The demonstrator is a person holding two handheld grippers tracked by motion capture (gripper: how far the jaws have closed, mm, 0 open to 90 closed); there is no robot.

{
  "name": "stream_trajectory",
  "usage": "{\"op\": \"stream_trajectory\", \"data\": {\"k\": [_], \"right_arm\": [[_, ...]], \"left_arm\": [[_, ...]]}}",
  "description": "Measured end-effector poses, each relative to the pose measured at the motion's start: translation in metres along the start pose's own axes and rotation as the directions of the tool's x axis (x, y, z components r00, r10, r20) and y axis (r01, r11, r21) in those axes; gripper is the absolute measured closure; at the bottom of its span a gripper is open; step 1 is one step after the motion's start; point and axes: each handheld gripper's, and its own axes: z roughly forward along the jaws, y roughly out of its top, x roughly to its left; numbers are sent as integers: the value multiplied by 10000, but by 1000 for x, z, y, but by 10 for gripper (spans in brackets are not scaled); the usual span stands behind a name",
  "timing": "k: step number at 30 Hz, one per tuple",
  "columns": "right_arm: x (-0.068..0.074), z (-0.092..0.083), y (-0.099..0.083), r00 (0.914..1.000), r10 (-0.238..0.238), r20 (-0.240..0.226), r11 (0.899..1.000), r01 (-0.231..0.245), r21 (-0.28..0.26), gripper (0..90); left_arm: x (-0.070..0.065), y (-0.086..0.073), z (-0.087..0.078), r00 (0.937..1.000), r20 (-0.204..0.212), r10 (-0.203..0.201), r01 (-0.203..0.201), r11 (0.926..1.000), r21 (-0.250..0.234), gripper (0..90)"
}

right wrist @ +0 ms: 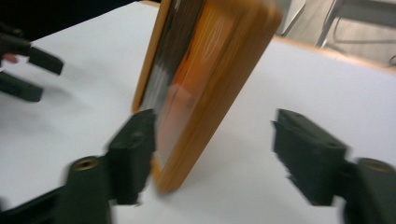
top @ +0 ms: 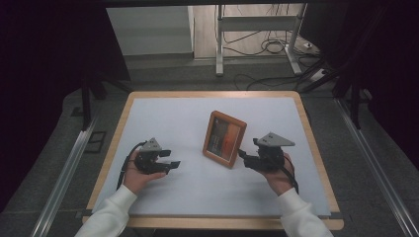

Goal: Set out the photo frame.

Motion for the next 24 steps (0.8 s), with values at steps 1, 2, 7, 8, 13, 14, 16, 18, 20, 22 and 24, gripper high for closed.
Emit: {"op": "stream_trajectory", "data": {"k": [1,2,7,8,13,14,16,18,20,22,24], "right_arm": [[2,-2,-6,10000,80,-41,10000,-80,19,467],[4,-2,-11,10000,10,6,9999,-10,114,562],[13,5,-27,9977,-479,-473,9957,515,774,850],[16,7,-28,9967,-561,-581,9941,612,900,873],[34,31,-33,9877,-1122,-1089,9815,1272,1429,893],[37,36,-33,9865,-1188,-1125,9795,1350,1495,893],[39,44,-34,9863,-1175,-1158,9773,1355,1629,893],[41,55,-37,9871,-1125,-1142,9745,1321,1815,893],[42,62,-39,9875,-1129,-1102,9721,1327,1934,893],[42,67,-39,9875,-1206,-1015,9697,1390,2007,893],[41,70,-40,9879,-1086,-1103,9699,1296,2061,894]], "left_arm": [[-1,0,0,10000,-1,7,-7,10000,-14,354],[-1,0,0,10000,0,20,-20,10000,-10,354],[-4,1,1,9999,19,119,-120,9999,33,354],[-4,1,2,9999,28,118,-118,9999,47,354],[-4,0,2,9999,24,163,-163,9999,51,354],[-4,0,2,9999,16,169,-169,9998,48,354],[-4,0,1,9999,12,156,-156,9999,41,354],[-4,0,1,9999,-2,149,-149,9999,52,354],[-3,0,1,9999,-4,140,-140,9999,45,354],[-3,0,1,9999,-16,151,-151,9999,49,354],[-3,0,1,9999,-20,150,-150,9999,52,354]]}}
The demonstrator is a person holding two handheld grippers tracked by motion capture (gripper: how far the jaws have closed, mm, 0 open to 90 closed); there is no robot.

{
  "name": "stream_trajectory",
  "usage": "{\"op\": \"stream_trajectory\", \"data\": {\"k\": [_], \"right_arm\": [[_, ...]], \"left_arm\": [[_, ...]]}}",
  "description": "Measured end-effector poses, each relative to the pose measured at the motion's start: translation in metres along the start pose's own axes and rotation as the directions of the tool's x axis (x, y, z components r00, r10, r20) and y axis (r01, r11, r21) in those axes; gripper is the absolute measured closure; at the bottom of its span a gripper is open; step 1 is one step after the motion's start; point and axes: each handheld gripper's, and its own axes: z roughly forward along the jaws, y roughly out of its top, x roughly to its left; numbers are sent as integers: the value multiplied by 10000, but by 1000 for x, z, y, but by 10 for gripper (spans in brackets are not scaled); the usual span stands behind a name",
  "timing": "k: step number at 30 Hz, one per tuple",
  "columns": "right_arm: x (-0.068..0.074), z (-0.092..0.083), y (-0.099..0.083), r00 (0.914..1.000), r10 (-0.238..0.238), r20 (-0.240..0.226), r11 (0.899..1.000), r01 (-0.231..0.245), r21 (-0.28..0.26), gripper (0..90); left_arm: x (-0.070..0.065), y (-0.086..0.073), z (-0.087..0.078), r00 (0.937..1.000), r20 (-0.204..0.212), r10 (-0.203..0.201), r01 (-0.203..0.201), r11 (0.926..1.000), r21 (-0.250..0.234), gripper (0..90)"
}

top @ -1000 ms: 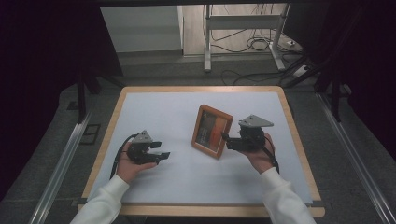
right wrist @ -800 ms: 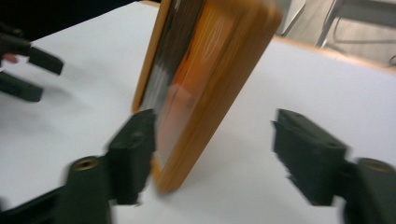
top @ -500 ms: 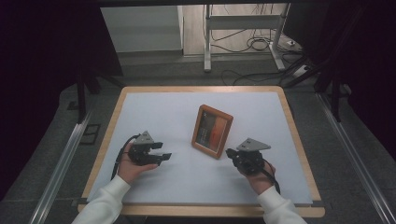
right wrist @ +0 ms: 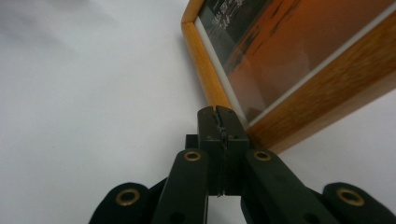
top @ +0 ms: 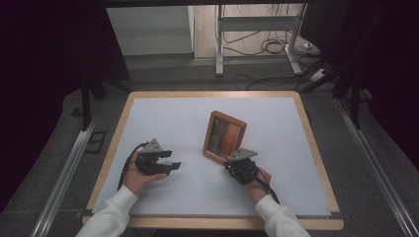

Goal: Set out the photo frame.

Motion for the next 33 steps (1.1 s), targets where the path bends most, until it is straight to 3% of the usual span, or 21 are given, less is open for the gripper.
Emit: {"op": "stream_trajectory", "data": {"k": [5,33], "right_arm": [[0,2,-1,9999,-120,46,9999,119,118,894],[-20,-7,-8,9981,315,528,9994,-322,123,895]], "left_arm": [[0,0,0,10000,4,3,-3,10000,-13,354],[0,-1,-1,9999,-142,-59,57,9999,-128,352]]}}
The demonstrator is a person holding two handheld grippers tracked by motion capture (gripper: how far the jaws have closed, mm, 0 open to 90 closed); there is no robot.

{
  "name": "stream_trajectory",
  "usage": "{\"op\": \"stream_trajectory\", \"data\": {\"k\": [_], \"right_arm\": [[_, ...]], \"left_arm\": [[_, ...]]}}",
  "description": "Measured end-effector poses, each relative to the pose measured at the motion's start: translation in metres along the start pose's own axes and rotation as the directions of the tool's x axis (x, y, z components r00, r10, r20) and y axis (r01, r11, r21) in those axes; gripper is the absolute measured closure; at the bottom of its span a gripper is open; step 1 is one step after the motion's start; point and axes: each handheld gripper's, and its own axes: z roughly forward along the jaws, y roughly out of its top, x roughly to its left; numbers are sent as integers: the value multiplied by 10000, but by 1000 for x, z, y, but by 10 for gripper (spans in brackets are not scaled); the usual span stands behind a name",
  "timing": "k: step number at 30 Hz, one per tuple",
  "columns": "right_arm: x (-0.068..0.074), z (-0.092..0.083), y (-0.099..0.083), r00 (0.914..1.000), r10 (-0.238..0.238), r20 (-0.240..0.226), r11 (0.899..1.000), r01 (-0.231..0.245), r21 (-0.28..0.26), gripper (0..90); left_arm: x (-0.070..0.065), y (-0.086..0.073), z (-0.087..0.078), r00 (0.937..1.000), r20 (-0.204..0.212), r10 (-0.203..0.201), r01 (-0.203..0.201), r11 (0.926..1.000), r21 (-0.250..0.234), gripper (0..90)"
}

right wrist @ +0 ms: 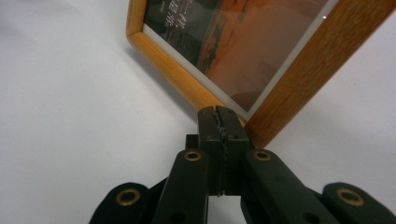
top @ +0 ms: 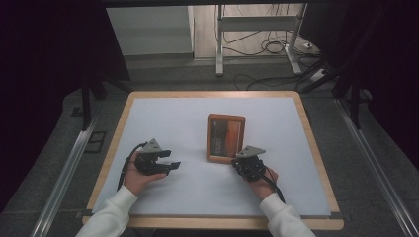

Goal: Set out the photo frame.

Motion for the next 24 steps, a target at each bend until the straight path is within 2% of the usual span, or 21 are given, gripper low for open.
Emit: {"op": "stream_trajectory", "data": {"k": [14,17,21,24], "right_arm": [[-3,-2,-1,9999,108,46,9999,-108,-47,894],[-2,-2,-2,9998,165,-67,9998,-165,-52,894],[1,-13,-2,9996,42,-271,9993,-52,-357,893],[-3,-25,-4,9993,127,-363,9982,-148,-579,882]], "left_arm": [[0,0,1,10000,21,20,-20,10000,48,351],[-1,0,1,10000,29,18,-18,10000,45,351],[-1,0,1,10000,62,24,-24,10000,54,351],[-3,0,2,9999,88,73,-74,10000,64,351]]}}
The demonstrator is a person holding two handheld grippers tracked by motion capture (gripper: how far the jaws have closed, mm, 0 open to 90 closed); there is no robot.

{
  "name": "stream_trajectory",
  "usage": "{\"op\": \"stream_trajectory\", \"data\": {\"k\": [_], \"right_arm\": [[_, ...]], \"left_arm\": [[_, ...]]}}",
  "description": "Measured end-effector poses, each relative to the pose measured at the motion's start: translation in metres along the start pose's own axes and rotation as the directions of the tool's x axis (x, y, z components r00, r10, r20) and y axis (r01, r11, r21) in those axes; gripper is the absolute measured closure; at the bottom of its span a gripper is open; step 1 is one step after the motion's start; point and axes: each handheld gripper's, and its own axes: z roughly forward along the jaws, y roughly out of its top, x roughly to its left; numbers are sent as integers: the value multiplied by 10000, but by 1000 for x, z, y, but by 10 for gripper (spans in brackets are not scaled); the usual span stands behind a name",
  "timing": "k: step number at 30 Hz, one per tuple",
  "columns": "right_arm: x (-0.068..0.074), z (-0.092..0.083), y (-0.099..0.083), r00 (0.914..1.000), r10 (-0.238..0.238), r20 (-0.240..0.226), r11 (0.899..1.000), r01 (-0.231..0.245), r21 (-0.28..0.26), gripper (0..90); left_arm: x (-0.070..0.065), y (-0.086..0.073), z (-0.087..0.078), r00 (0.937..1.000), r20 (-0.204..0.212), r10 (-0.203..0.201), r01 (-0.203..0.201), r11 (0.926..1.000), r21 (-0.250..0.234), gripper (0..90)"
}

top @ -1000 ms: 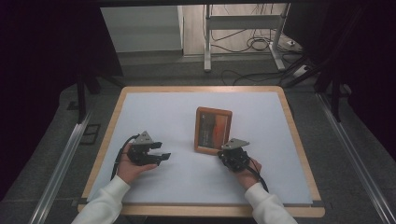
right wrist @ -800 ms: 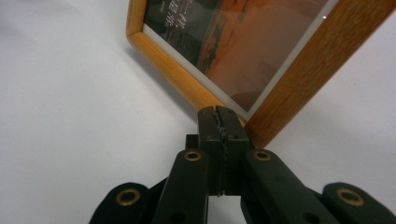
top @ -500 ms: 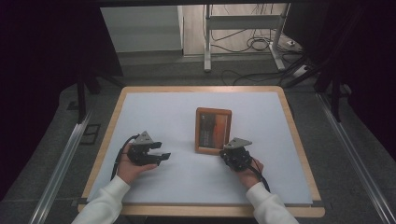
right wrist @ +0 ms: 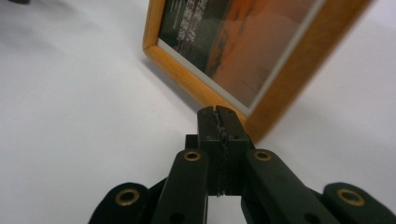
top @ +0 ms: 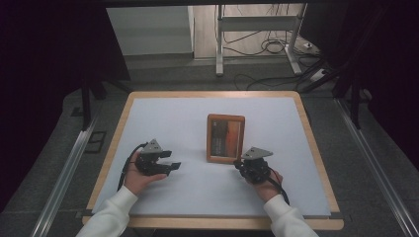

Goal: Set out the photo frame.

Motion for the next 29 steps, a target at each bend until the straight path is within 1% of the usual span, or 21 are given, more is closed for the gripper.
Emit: {"op": "stream_trajectory", "data": {"k": [2,3,4,6,7,8,9,11,12,15,18,20,22,24,26,29], "right_arm": [[-5,-10,-4,9998,158,-118,9997,-160,-165,852],[-8,-15,-7,9995,277,-163,9993,-281,-228,809],[-12,-20,-10,9991,398,-159,9988,-402,-265,737],[-17,-29,-15,9982,603,-22,9972,-604,-438,531],[-21,-35,-19,9968,788,103,9957,-782,-493,456],[-24,-38,-22,9960,878,192,9948,-867,-537,427],[-28,-44,-26,9939,1067,287,9924,-1047,-648,394],[-35,-53,-33,9894,1415,311,9873,-1388,-769,348],[-38,-57,-36,9879,1522,293,9855,-1495,-806,335],[-45,-68,-48,9854,1640,460,9835,-1597,-852,310],[-52,-75,-58,9811,1816,674,9812,-1761,-795,297],[-55,-78,-61,9785,1906,791,9798,-1846,-769,290],[-57,-79,-62,9771,1948,860,9789,-1881,-802,281],[-57,-77,-62,9778,1909,864,9798,-1845,-767,276],[-56,-74,-62,9800,1785,884,9828,-1732,-645,264],[-54,-71,-61,9816,1653,954,9855,-1606,-552,222]], "left_arm": [[-1,0,-1,10000,41,21,-21,10000,-6,351],[-2,0,-1,10000,37,31,-31,10000,-27,351],[-3,0,-2,10000,23,27,-27,10000,-16,351],[-5,-1,-4,10000,-18,40,-40,10000,-60,349],[-6,-2,-6,10000,-33,59,-59,10000,-40,350],[-7,-4,-7,9999,-68,81,-81,10000,-12,350],[-9,-5,-8,9999,-99,124,-124,9999,12,350],[-11,-7,-10,9998,-108,146,-145,9999,45,349],[-13,-8,-11,9999,-101,131,-131,9999,51,349],[-15,-9,-13,9999,-82,96,-96,10000,8,347],[-16,-9,-13,9999,-90,85,-85,10000,9,348],[-16,-9,-12,9999,-94,75,-74,10000,33,347],[-16,-9,-12,9999,-95,41,-40,10000,51,346],[-16,-9,-11,10000,-90,42,-42,10000,61,346],[-16,-9,-11,9999,-88,53,-52,10000,74,346],[-15,-10,-11,10000,-81,23,-22,10000,50,346]]}}
